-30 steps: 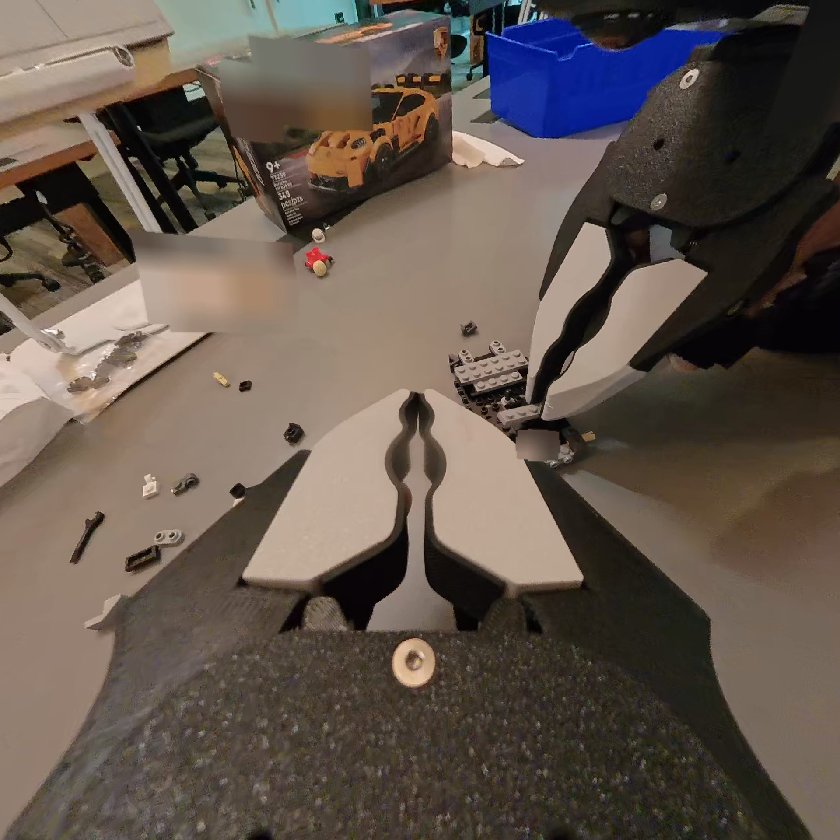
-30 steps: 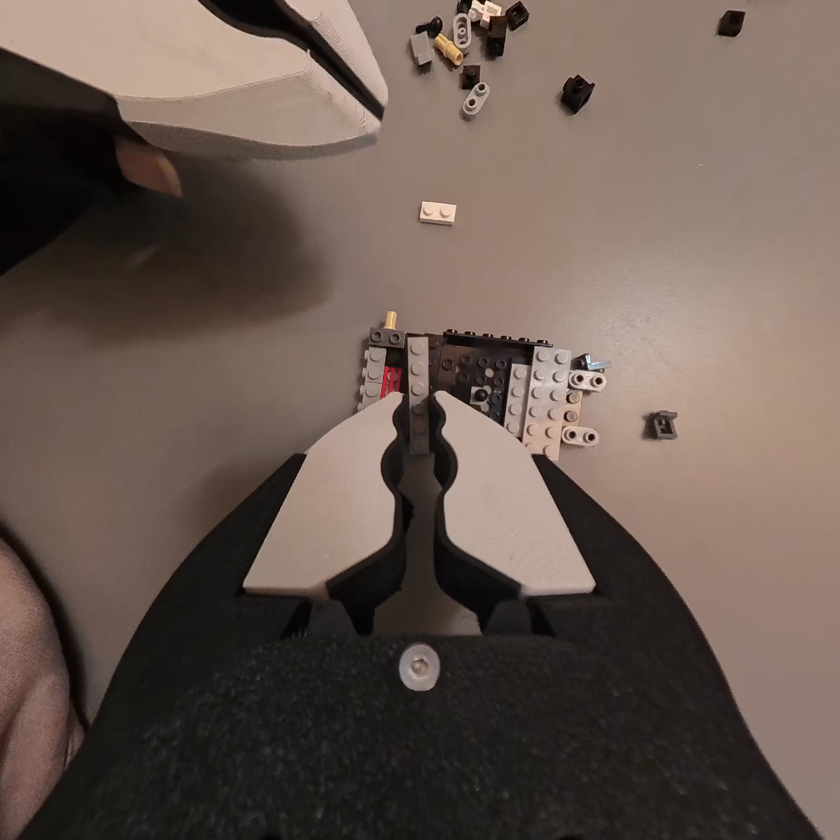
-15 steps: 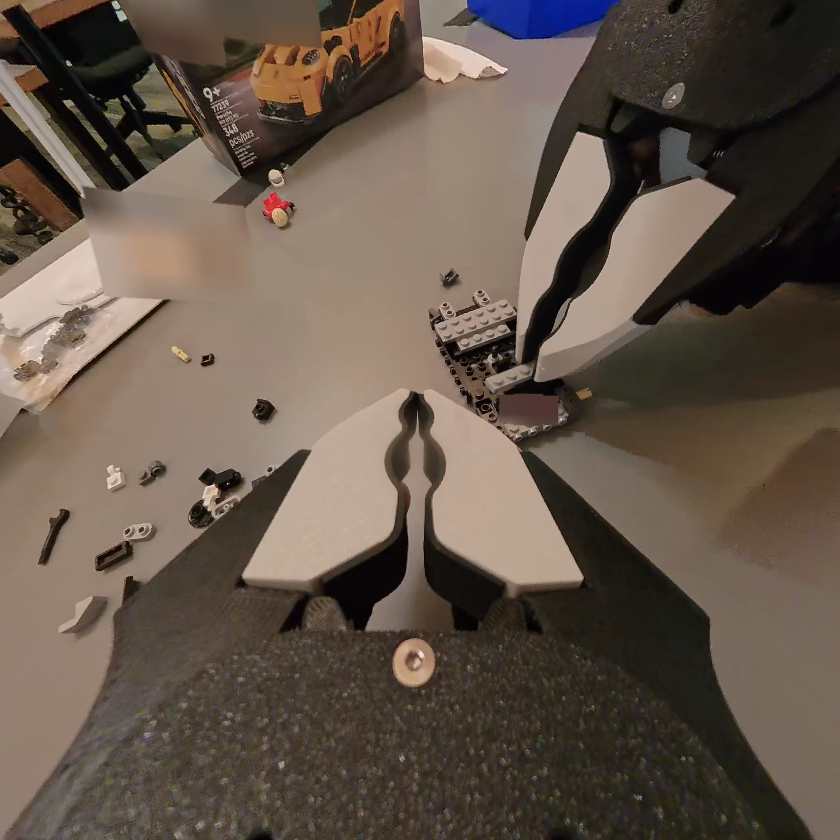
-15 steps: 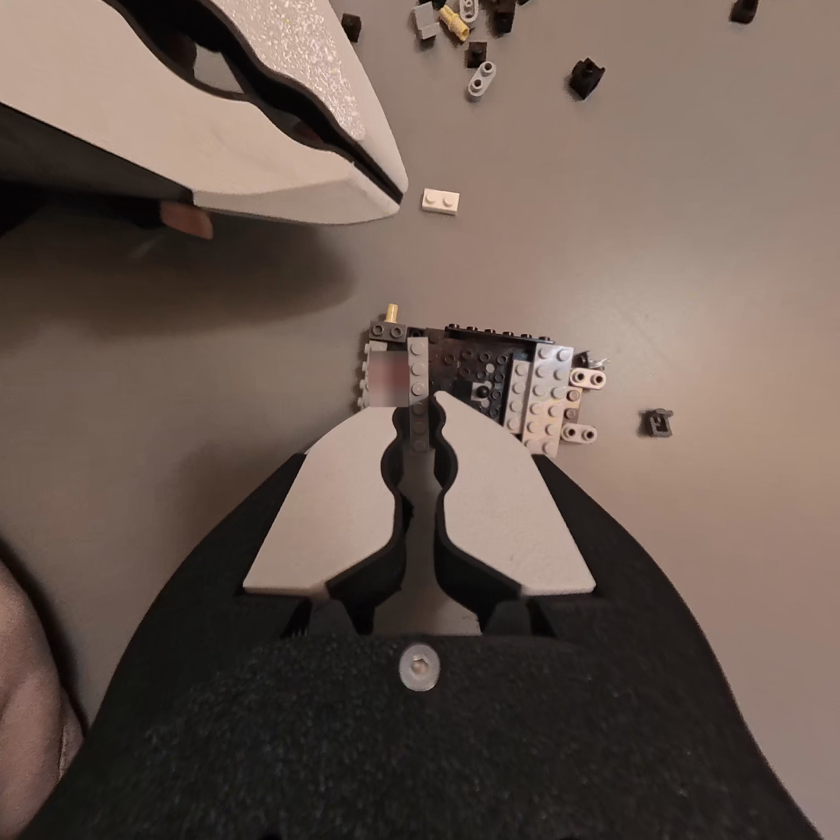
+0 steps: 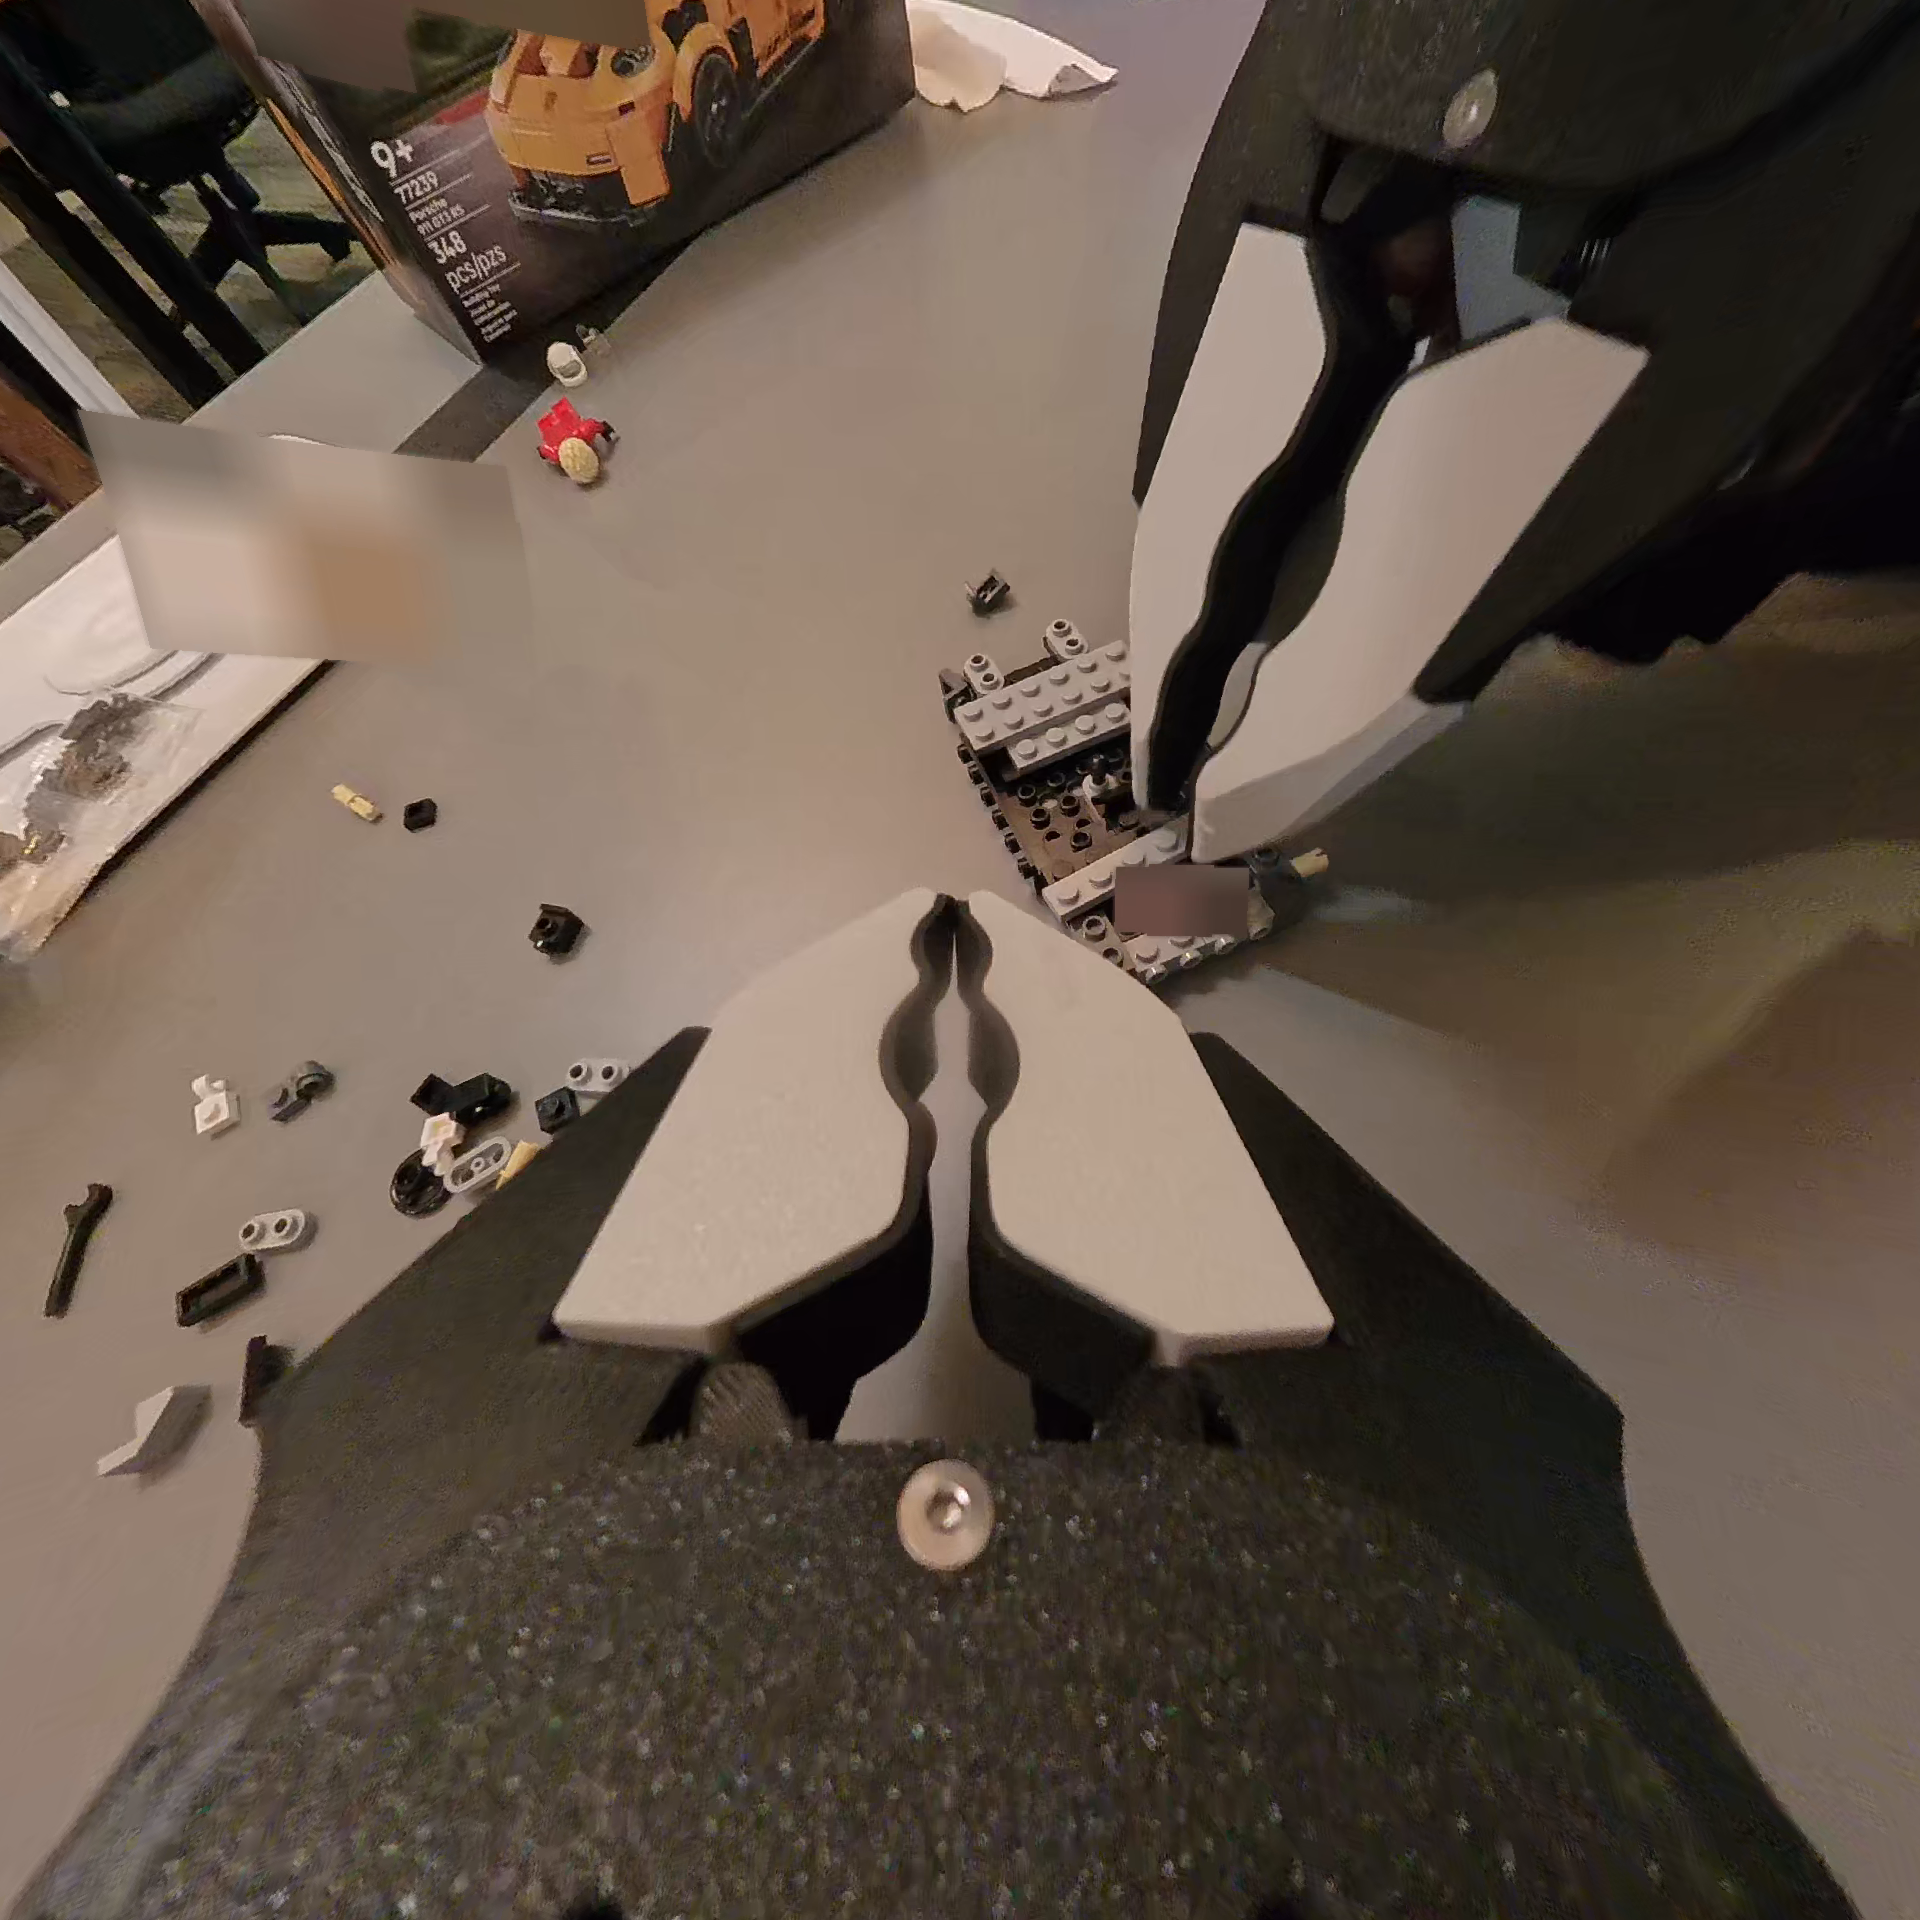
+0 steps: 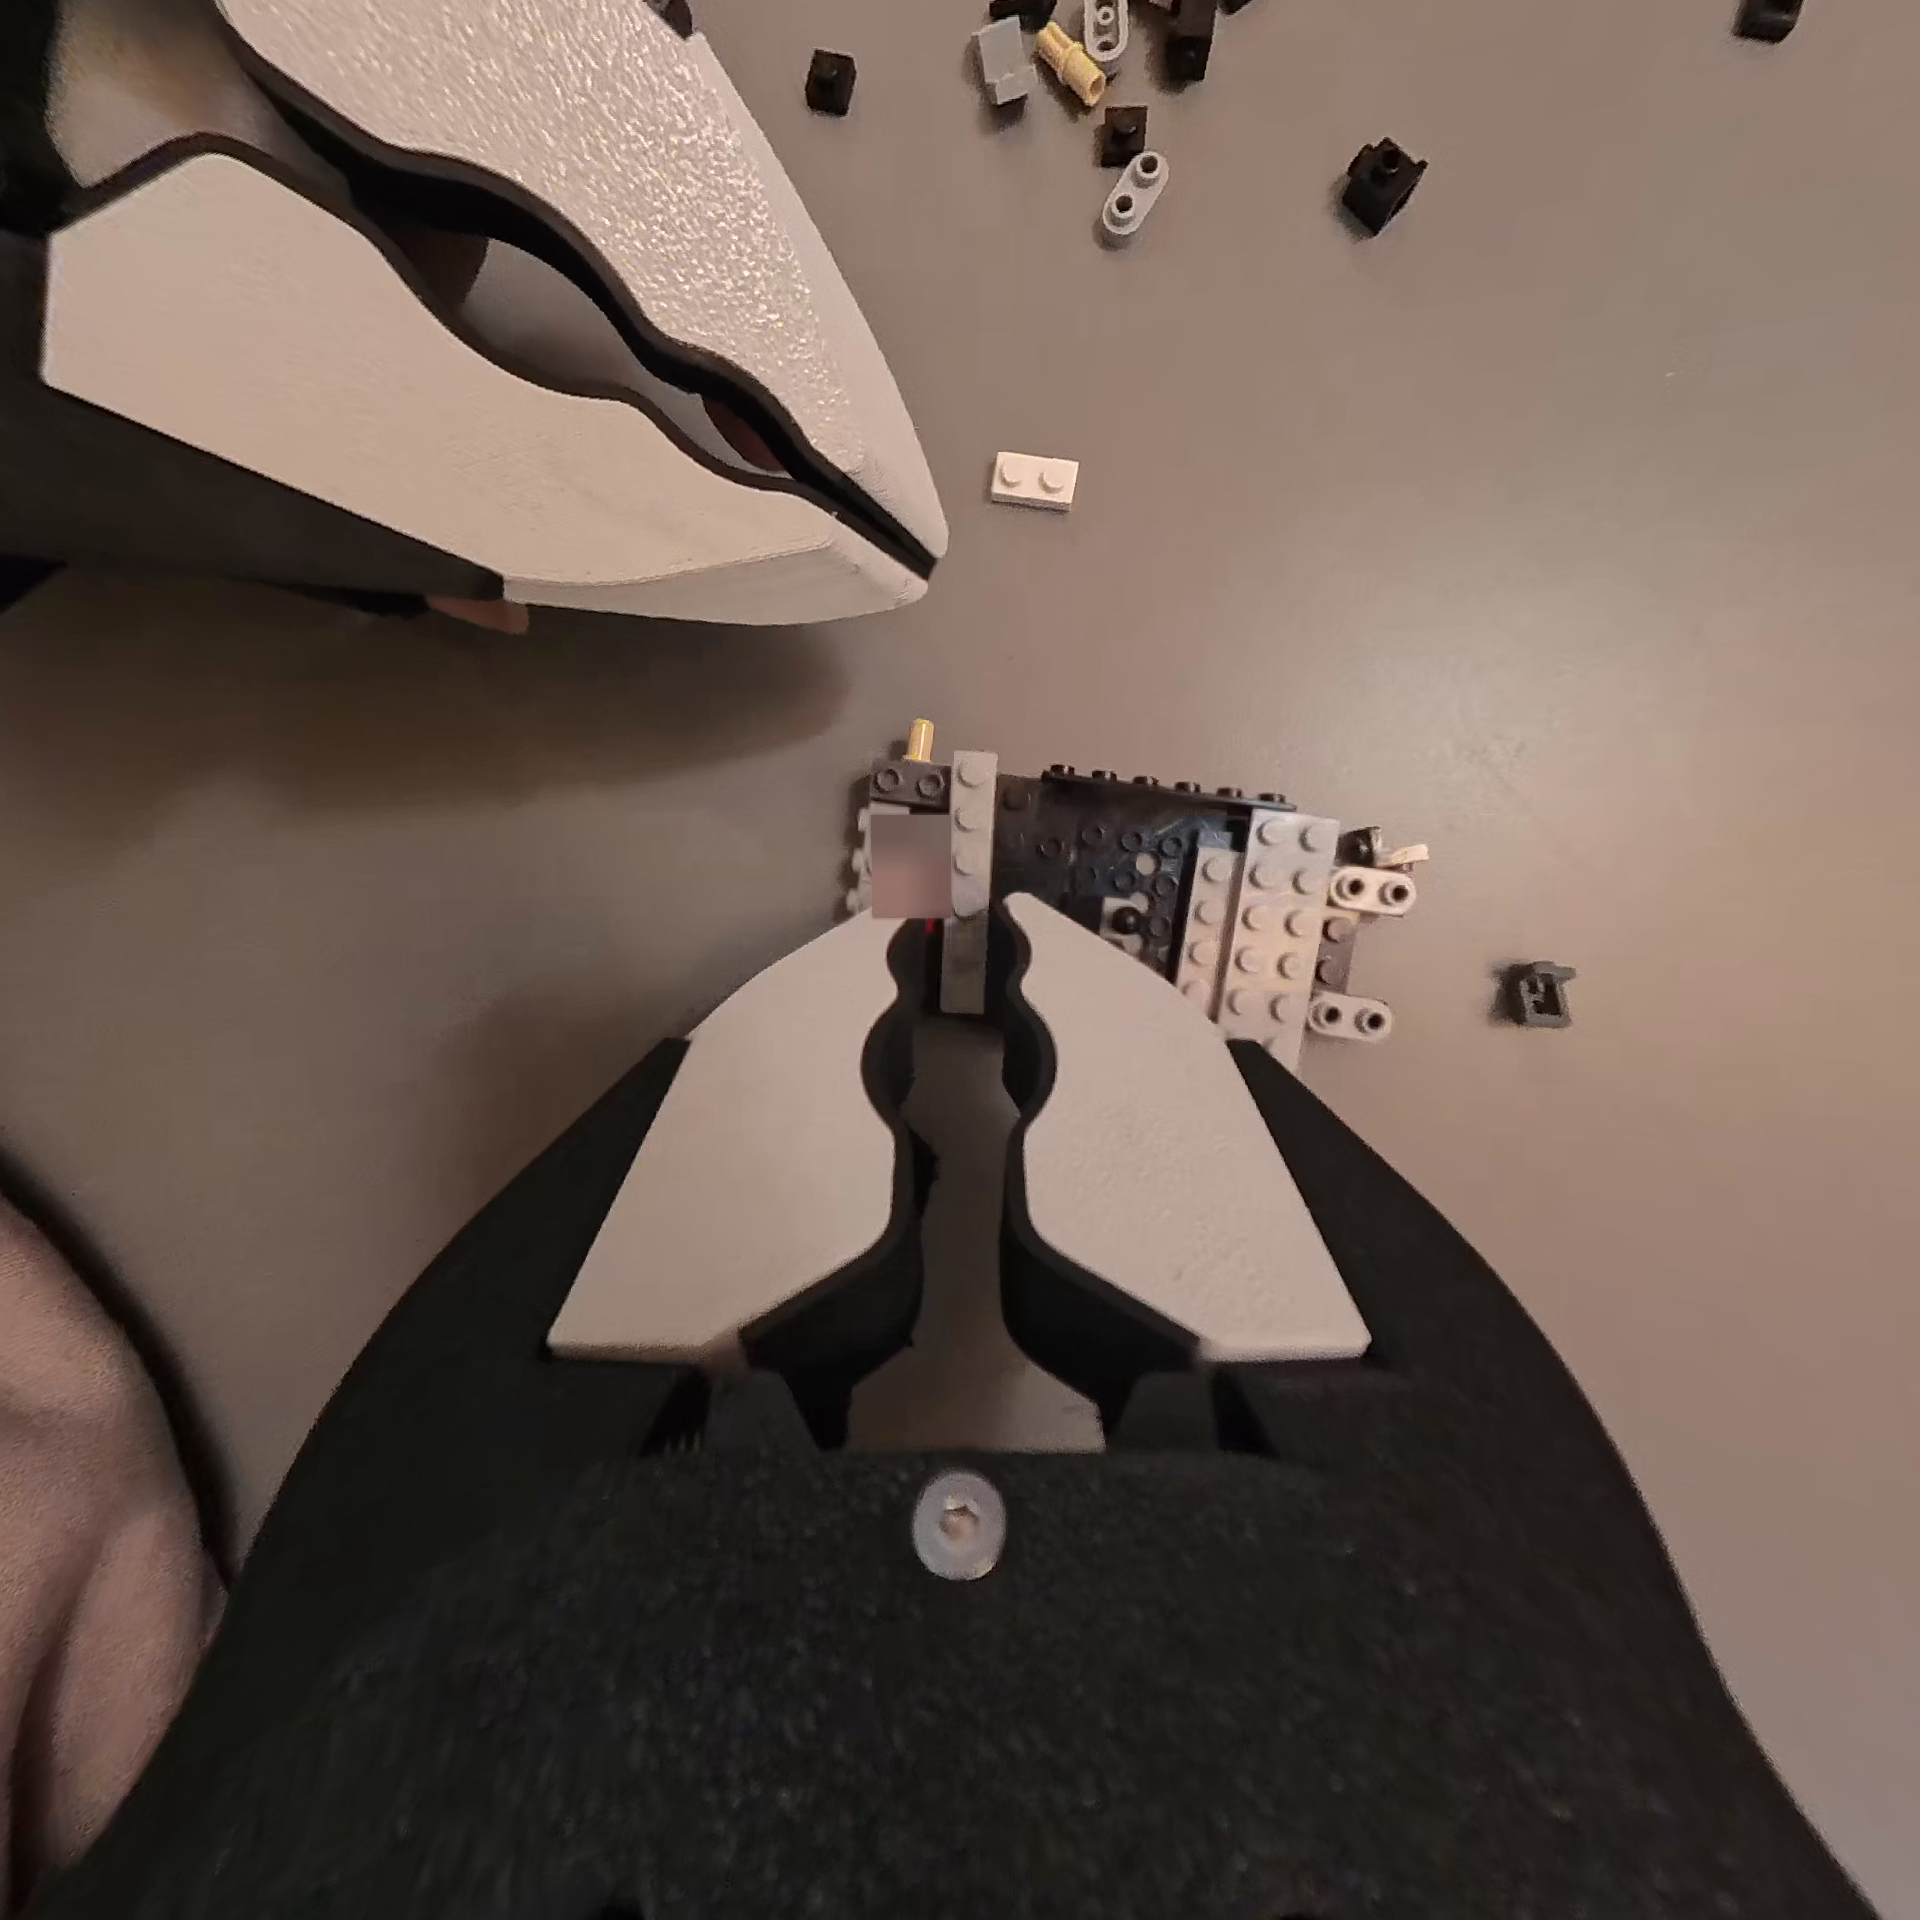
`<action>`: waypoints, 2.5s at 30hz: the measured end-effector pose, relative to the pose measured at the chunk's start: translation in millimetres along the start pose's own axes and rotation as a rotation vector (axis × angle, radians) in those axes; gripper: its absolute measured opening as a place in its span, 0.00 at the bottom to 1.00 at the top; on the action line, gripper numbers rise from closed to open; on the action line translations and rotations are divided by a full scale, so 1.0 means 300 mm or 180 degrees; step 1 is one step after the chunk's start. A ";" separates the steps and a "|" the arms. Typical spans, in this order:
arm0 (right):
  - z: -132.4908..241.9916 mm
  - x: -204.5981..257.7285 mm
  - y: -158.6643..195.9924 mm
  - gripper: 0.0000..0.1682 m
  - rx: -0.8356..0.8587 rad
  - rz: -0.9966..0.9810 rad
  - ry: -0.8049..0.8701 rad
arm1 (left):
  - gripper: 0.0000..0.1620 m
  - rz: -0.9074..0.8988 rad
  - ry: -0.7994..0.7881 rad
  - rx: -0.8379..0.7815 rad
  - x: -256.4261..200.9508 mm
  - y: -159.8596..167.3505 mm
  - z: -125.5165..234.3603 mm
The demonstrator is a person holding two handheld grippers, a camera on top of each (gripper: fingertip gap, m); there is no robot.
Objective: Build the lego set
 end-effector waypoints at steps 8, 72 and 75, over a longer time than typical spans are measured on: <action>0.056 -0.044 0.009 0.07 -0.0183 0.0650 -0.0410 | 0.03 0.0011 0.0093 0.0045 -0.017 0.011 -0.024; 0.013 -0.016 0.054 0.04 -0.0570 0.0630 -0.0467 | 0.02 -0.0163 0.0133 0.0225 -0.037 0.028 -0.080; 0.032 -0.038 0.044 0.04 -0.0657 0.0544 -0.0431 | 0.02 -0.0103 0.0111 0.0187 -0.029 0.026 -0.073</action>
Point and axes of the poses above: each gripper's, where its closed fingertips meet, z back along the fingers, y out of its underside, x = y × z across the jaws, the point moved 1 cm from there along z, back along the fingers, and after that the axes turned 14 degrees about -z, right-handed, at the moved point
